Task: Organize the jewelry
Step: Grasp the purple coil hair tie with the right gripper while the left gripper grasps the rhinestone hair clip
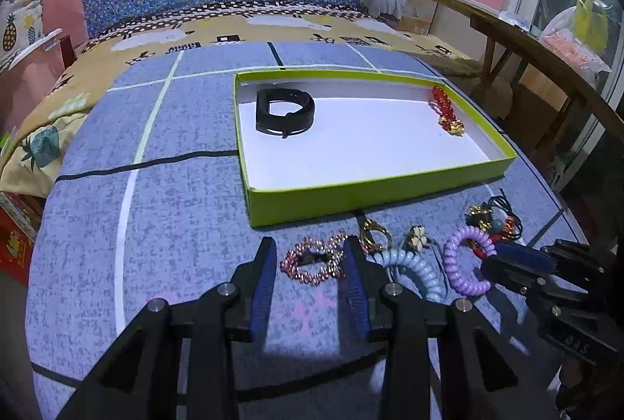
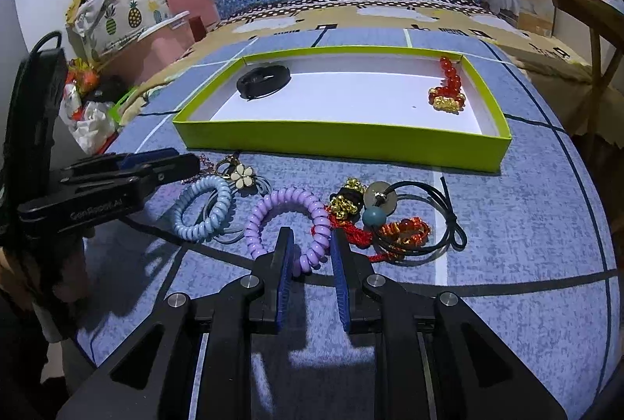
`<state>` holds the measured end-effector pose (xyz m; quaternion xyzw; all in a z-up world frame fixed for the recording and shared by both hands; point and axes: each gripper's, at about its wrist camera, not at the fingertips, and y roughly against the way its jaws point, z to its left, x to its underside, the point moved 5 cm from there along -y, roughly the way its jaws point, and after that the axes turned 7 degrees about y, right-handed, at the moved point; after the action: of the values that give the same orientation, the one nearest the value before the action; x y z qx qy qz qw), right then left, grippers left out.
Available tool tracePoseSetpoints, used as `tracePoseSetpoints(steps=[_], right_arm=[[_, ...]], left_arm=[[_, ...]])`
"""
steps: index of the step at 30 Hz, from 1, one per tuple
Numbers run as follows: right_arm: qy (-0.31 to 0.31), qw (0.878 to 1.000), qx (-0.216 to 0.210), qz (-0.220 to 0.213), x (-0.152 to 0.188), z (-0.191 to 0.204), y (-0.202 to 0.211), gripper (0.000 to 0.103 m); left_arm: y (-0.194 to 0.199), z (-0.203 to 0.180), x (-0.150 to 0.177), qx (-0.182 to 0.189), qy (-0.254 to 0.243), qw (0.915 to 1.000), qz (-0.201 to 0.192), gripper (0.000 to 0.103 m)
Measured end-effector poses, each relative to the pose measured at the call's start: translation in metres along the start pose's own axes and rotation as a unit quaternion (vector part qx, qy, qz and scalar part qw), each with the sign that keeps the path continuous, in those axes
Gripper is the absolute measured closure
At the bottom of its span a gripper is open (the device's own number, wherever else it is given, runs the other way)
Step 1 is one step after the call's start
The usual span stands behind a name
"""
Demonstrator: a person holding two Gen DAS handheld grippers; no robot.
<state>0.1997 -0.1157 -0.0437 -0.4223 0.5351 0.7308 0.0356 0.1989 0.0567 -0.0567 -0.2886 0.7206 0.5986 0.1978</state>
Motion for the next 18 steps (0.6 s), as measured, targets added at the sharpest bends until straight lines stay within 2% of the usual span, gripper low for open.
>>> tracePoseSetpoints(steps=[7,18], right_arm=[[0.014,1.0,0.011,0.015,-0.001,0.003,-0.001,0.083],[0.017,0.999,0.017,0.026,-0.001,0.004,-0.002,0.085]], left_arm=[[-0.007,0.001,-0.003,0.005,0.004,0.9999,0.013,0.06],[-0.013,-0.007,-0.007,0.021,-0.025,0.9992,0.024,0.056]])
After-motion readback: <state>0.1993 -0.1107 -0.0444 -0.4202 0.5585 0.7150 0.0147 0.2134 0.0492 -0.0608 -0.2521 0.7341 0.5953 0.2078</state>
